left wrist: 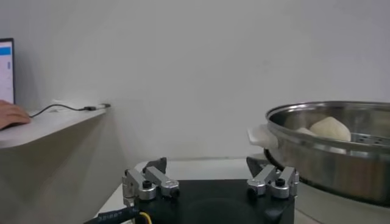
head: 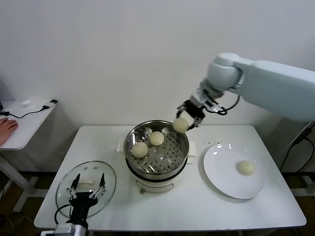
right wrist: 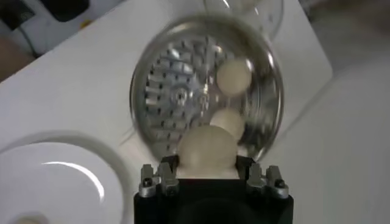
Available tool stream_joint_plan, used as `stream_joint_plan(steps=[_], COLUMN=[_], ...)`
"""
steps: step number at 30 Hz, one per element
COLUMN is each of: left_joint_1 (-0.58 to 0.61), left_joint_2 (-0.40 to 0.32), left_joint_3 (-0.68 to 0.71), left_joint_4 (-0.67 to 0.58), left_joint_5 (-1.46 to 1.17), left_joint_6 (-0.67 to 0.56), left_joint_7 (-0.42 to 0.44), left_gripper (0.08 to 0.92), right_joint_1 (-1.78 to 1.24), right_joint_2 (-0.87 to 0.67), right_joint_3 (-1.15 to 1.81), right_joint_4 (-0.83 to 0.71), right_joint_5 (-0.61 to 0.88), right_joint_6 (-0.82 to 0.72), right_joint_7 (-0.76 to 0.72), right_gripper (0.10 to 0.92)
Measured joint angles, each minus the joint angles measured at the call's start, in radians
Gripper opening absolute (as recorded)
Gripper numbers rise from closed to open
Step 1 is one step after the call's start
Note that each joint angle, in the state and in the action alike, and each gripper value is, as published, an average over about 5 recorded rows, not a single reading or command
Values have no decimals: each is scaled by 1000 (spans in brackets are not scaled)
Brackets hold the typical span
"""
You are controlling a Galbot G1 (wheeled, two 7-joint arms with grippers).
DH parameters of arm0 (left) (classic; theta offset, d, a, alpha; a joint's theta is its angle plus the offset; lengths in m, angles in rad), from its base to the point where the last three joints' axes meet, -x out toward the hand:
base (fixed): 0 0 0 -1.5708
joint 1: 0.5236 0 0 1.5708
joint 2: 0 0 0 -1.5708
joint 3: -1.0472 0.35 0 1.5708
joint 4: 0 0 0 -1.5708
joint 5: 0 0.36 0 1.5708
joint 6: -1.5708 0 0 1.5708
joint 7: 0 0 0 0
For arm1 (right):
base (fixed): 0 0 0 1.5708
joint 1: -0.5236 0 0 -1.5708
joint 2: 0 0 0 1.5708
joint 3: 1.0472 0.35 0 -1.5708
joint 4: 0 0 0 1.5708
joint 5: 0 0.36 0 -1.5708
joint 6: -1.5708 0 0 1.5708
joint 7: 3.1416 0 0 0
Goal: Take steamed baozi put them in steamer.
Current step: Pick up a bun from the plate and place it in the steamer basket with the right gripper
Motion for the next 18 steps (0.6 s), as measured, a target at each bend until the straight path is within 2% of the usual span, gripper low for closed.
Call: stream_joint_plan(steps=[7, 18], left_joint_1=[4, -1], left_joint_2=[-4, -10], left_joint_3=[-8, -11], left_joint_4=[-4, -2], left_joint_5=[0, 0], left_joint_6=[-3, -3], left_joint_7=[-1, -2], left_gripper=[823, 823], right_joint_1=[-15, -125], right_joint_2=[107, 159], right_joint_3=[-62, -119], right_joint_4=[30, 28], right_joint_5=[-83, -250], right_joint_6=[135, 244], right_joint_7=[48, 125], right_gripper=[636, 633])
